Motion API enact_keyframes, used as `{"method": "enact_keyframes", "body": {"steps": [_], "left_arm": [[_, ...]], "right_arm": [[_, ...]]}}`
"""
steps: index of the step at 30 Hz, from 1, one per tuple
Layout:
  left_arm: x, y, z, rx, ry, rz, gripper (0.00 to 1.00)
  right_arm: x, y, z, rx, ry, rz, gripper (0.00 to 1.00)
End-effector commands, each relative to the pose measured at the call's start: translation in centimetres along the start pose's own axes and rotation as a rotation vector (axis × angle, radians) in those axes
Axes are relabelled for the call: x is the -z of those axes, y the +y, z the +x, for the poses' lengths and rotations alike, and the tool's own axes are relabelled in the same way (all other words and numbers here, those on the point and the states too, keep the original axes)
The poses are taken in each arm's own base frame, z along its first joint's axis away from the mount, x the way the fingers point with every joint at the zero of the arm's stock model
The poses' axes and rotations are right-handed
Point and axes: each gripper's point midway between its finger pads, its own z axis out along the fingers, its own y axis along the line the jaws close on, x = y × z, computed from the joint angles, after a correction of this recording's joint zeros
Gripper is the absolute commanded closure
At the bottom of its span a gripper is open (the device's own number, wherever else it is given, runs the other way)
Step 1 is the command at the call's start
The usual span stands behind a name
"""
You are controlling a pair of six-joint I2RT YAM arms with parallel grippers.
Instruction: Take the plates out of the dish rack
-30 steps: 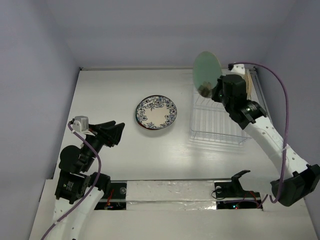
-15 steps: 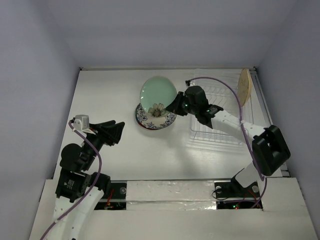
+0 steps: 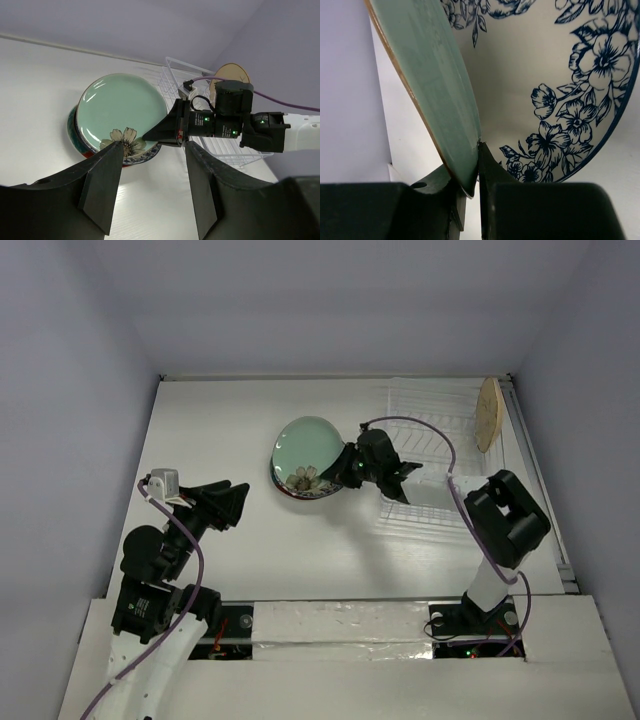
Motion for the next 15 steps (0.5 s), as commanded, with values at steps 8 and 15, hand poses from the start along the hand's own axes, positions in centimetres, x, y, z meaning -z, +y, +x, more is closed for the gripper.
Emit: {"method": "enact_keyframes", "body": {"steps": [8, 15], "left_arm": [[-0.3, -0.1, -0.6, 0.000, -0.022, 0.004, 0.51], [-0.2, -0.2, -0.7, -0.002, -0.025, 0.005, 0.51]], "right_arm": [[0.2, 5.9, 0.1, 0.068, -0.022, -0.187, 0.66], [-0.2, 4.3, 1.7, 0.117, 0.015, -0.129, 0.38]]}}
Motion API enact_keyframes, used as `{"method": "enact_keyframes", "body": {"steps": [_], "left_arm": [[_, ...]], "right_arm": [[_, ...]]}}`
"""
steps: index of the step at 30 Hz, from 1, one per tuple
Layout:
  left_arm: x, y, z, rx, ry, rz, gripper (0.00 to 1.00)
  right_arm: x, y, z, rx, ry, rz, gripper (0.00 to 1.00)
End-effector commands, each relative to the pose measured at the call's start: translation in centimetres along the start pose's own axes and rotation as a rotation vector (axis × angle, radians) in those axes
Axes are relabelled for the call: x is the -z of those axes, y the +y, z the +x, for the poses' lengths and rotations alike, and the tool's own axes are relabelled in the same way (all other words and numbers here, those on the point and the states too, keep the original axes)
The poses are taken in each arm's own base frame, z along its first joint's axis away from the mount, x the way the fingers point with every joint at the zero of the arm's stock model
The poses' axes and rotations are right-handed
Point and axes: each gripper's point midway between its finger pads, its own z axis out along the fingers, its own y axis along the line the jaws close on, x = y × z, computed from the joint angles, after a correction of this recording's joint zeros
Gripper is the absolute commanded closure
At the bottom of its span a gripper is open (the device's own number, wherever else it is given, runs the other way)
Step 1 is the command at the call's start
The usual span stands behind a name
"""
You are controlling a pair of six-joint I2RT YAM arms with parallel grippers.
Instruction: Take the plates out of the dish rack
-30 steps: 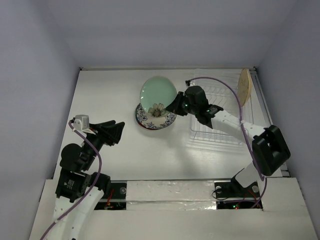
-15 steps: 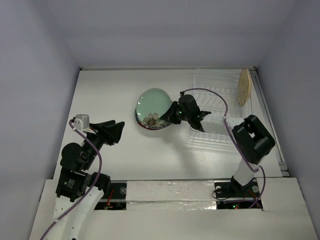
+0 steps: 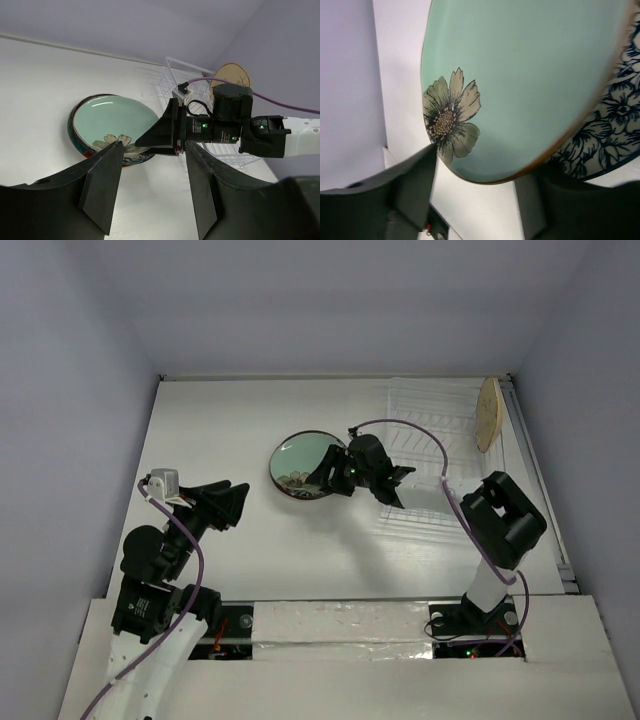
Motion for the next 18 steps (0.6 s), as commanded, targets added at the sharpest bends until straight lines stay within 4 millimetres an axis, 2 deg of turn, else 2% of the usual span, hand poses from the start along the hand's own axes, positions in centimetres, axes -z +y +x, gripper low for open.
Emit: {"method": "enact_keyframes", "body": {"steps": [1, 6, 7, 8, 11, 15, 17, 18], "left_arm": [[-0.2, -0.2, -0.7, -0.001, -0.028, 0.004, 0.51], [-0.2, -0.2, -0.7, 0.000, -0.026, 0.005, 0.51], [-0.2, -0.1, -0.7, -0.002, -0.026, 0.003, 0.51], [-0.2, -0.1, -0.6, 0.000, -0.025, 0.003, 0.51], [-0.1, -0.2, -0.8, -0.001, -0.032, 0.005, 0.51], [-0.1, -0.2, -0.8, -0.001, -0.034, 0.006, 0.51], [0.0, -0.3, -0.9, -0.002, -0.034, 0.008, 0.51], [0.0, -0.3, -0.9, 0.000, -0.036, 0.009, 0.51]], "right_arm": [[0.3, 3.1, -0.5, 0.094, -0.025, -0.085, 0.32], [1.4, 3.7, 0.5, 0.220, -0.004, -0.010, 0.09], [1.9, 3.8, 0.6, 0.266, 0.013, 0.014, 0.02], [2.2, 3.8, 0.9, 0.288, 0.025, 0.033, 0.00], [3.3, 3.8, 1.6, 0.355, 0.058, 0.054, 0.00], [5.1, 4.8, 2.7, 0.410, 0.090, 0.013, 0.00], [6.6, 5.8, 2.0, 0.429, 0.055, -0.007, 0.05], [7.2, 5.7, 1.3, 0.431, 0.018, 0.014, 0.09]]}}
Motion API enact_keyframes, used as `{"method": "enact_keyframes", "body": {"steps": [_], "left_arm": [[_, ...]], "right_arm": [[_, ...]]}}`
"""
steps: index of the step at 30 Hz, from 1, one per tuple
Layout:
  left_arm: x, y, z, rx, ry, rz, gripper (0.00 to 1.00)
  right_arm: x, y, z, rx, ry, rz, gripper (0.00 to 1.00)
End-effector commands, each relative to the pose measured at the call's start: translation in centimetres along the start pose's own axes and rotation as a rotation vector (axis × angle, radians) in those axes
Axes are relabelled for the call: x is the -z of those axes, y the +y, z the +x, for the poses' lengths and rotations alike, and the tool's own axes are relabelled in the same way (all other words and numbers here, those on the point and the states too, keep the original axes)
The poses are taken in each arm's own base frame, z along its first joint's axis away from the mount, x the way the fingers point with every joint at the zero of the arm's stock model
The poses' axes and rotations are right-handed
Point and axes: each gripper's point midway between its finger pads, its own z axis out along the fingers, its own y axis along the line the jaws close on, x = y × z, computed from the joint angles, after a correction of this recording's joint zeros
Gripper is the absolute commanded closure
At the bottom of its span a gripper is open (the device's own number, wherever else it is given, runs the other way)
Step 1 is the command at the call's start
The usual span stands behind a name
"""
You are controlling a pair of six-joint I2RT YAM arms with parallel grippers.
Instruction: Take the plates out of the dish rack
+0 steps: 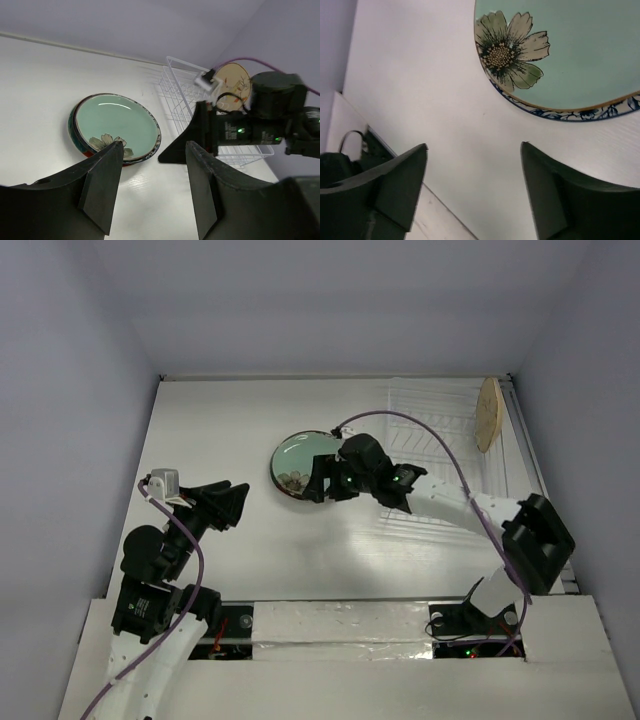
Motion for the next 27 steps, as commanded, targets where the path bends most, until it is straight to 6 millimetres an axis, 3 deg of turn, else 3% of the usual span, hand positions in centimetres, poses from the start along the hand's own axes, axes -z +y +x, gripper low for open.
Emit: {"method": "enact_keyframes", "body": {"steps": [1, 2, 3, 4, 5, 7, 9, 10, 12, 15, 16, 17, 19, 23, 24, 27], "left_arm": [[0.0, -0.3, -0.9, -0.003, -0.037, 0.013, 0.51], [0.0, -0.4, -0.9, -0.001, -0.038, 0.013, 0.51], [0.0, -0.4, -1.0, -0.002, -0.039, 0.015, 0.51], [0.0, -0.4, -0.9, -0.002, -0.038, 0.017, 0.51], [0.0, -0.4, -0.9, -0.002, -0.038, 0.017, 0.51], [0.0, -0.5, -0.9, -0.003, -0.038, 0.020, 0.51], [0.1, -0.6, -1.0, -0.004, -0.042, 0.026, 0.51], [0.2, -0.6, -1.0, -0.005, -0.044, 0.027, 0.51], [0.4, -0.9, -1.3, -0.007, -0.055, 0.035, 0.51], [0.6, -0.9, -1.4, -0.006, -0.063, 0.038, 0.51], [0.7, -1.0, -1.5, -0.008, -0.067, 0.039, 0.51], [0.7, -1.1, -1.4, -0.006, -0.063, 0.047, 0.51], [0.9, -1.2, -1.5, -0.008, -0.070, 0.049, 0.51], [1.1, -1.6, -1.5, -0.009, -0.072, 0.069, 0.50], [1.1, -1.7, -1.4, -0.006, -0.068, 0.074, 0.50], [1.1, -2.0, -1.2, -0.007, -0.057, 0.089, 0.50]], "right_arm": [[3.7, 1.4, -3.1, 0.075, -0.125, 0.000, 0.25], [4.6, 1.1, -3.7, 0.080, -0.157, 0.029, 0.40], [6.7, 0.5, -6.3, 0.075, -0.275, 0.109, 0.59], [8.1, -0.8, -7.3, 0.061, -0.318, 0.184, 0.97], [9.6, -1.5, -8.6, 0.053, -0.375, 0.232, 1.00], [14.8, -3.9, -12.3, 0.008, -0.572, 0.396, 1.00], [20.3, -8.9, -13.8, -0.045, -0.713, 0.685, 1.00], [23.1, -10.3, -14.3, -0.073, -0.780, 0.778, 1.00], [28.0, -14.8, -14.4, -0.132, -0.851, 1.015, 0.96], [31.7, -18.0, -14.2, -0.144, -0.842, 1.183, 0.54], [32.4, -18.8, -14.0, -0.136, -0.817, 1.243, 0.32], [32.4, -19.8, -14.1, -0.133, -0.798, 1.296, 0.24], [33.1, -21.8, -14.6, -0.162, -0.765, 1.349, 0.20], [32.2, -25.6, -15.9, -0.171, -0.715, 1.380, 0.20], [31.1, -26.5, -16.4, -0.167, -0.678, 1.371, 0.20], [30.5, -29.6, -16.4, -0.175, -0.597, 1.460, 0.22]]}}
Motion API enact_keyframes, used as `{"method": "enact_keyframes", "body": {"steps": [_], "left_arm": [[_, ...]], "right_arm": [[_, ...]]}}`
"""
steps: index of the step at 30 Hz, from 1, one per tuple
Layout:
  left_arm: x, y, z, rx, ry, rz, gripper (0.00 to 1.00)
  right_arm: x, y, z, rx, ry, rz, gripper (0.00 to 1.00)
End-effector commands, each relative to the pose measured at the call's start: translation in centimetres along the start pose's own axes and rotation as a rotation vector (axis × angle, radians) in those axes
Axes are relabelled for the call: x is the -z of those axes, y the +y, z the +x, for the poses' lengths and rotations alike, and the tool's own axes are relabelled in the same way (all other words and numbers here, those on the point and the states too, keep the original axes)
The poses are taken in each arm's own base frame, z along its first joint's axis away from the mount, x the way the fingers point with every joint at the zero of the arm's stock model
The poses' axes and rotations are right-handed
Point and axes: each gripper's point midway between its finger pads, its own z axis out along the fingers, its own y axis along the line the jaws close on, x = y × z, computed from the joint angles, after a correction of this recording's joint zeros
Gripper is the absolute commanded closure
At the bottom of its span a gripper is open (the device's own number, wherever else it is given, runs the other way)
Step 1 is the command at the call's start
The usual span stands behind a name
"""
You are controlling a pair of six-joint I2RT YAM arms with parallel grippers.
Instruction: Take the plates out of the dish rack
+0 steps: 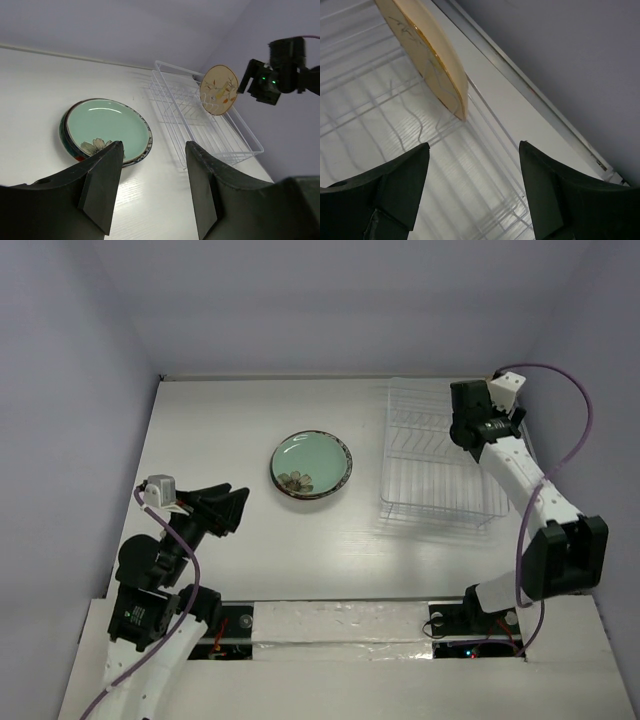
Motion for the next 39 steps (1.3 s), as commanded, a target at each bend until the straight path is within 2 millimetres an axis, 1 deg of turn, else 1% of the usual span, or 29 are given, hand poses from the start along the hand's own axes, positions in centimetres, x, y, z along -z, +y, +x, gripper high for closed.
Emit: {"method": "enact_keyframes", "body": {"steps": [1, 3, 4, 5, 6, 7, 8, 9, 10, 11, 12, 13, 14, 17, 18, 19, 22, 24, 28, 31, 32, 34, 36, 37, 39], "left_arm": [[0.2, -1.0, -0.8, -0.003, -0.029, 0.043, 0.50], [0.3, -1.3, -0.8, -0.002, -0.030, 0.055, 0.50], [0.3, -1.3, -0.8, -0.002, -0.033, 0.055, 0.50], [0.5, -1.3, -1.0, -0.003, -0.039, 0.057, 0.50], [0.5, -1.5, -0.9, -0.003, -0.037, 0.064, 0.50], [0.6, -1.5, -1.0, -0.002, -0.039, 0.064, 0.50], [0.7, -1.7, -1.0, -0.002, -0.037, 0.071, 0.50], [0.7, -1.5, -1.0, -0.002, -0.042, 0.065, 0.50], [0.7, -1.5, -1.2, -0.002, -0.048, 0.060, 0.50], [0.7, -1.4, -1.2, 0.000, -0.050, 0.057, 0.50], [0.8, -1.3, -1.3, 0.000, -0.054, 0.051, 0.50], [0.9, -1.4, -1.3, -0.001, -0.058, 0.052, 0.50], [1.0, -1.4, -1.5, -0.001, -0.064, 0.053, 0.50], [1.1, -1.5, -1.5, -0.002, -0.066, 0.057, 0.50], [1.1, -1.6, -1.5, -0.003, -0.067, 0.061, 0.50], [1.2, -1.8, -1.5, -0.001, -0.064, 0.070, 0.50], [1.2, -1.7, -1.5, -0.002, -0.066, 0.070, 0.50], [1.2, -1.8, -1.5, -0.002, -0.067, 0.070, 0.50], [1.3, -1.5, -1.7, -0.003, -0.073, 0.054, 0.49], [1.4, -1.4, -1.8, -0.004, -0.079, 0.047, 0.49], [1.3, -1.4, -1.8, -0.003, -0.077, 0.046, 0.49], [1.3, -1.4, -1.7, -0.004, -0.075, 0.045, 0.49], [1.3, -1.3, -1.7, -0.004, -0.073, 0.044, 0.49], [1.3, -1.3, -1.8, -0.002, -0.075, 0.043, 0.49], [1.2, -1.3, -1.6, -0.003, -0.070, 0.040, 0.49]], "right_arm": [[-1.6, 0.8, -2.6, 0.004, -0.020, 0.026, 0.23], [-2.6, 0.5, -3.0, 0.022, -0.031, 0.060, 0.24], [-3.5, 1.0, -2.7, 0.034, -0.023, 0.060, 0.27], [-3.8, 1.6, -3.0, 0.043, -0.028, 0.051, 0.27], [-4.5, 1.5, -2.9, 0.048, -0.021, 0.070, 0.28], [-5.8, 1.6, -2.0, 0.078, -0.001, 0.101, 0.32], [-6.3, 2.3, -2.3, 0.099, -0.017, 0.093, 0.33], [-6.8, 2.5, -1.9, 0.126, -0.022, 0.096, 0.34], [-7.2, 2.2, -1.7, 0.140, -0.032, 0.136, 0.35], [-8.1, 2.2, -1.0, 0.173, -0.017, 0.155, 0.37], [-8.3, 2.3, -1.2, 0.182, -0.018, 0.165, 0.37], [-8.5, 2.0, -1.2, 0.197, -0.022, 0.202, 0.38], [-8.8, 2.1, -1.2, 0.224, -0.020, 0.209, 0.40], [-8.9, 2.2, -1.8, 0.237, -0.032, 0.220, 0.41], [-9.4, 2.0, -1.8, 0.245, -0.027, 0.233, 0.42], [-9.3, 1.9, -2.3, 0.244, -0.035, 0.243, 0.42], [-9.4, 1.8, -2.7, 0.277, -0.042, 0.260, 0.45], [-9.5, 1.9, -3.1, 0.291, -0.049, 0.261, 0.50], [-9.6, 2.0, -3.4, 0.312, -0.049, 0.272, 0.58], [-9.7, 1.8, -3.6, 0.353, -0.049, 0.290, 0.61], [-9.7, 1.7, -3.5, 0.368, -0.047, 0.295, 0.68], [-9.7, 1.6, -3.8, 0.376, -0.052, 0.301, 0.74], [-9.6, 1.5, -4.0, 0.381, -0.054, 0.307, 0.82], [-9.6, 1.6, -4.2, 0.382, -0.056, 0.303, 0.87], [-9.5, 1.5, -4.3, 0.397, -0.055, 0.305, 0.93]]}}
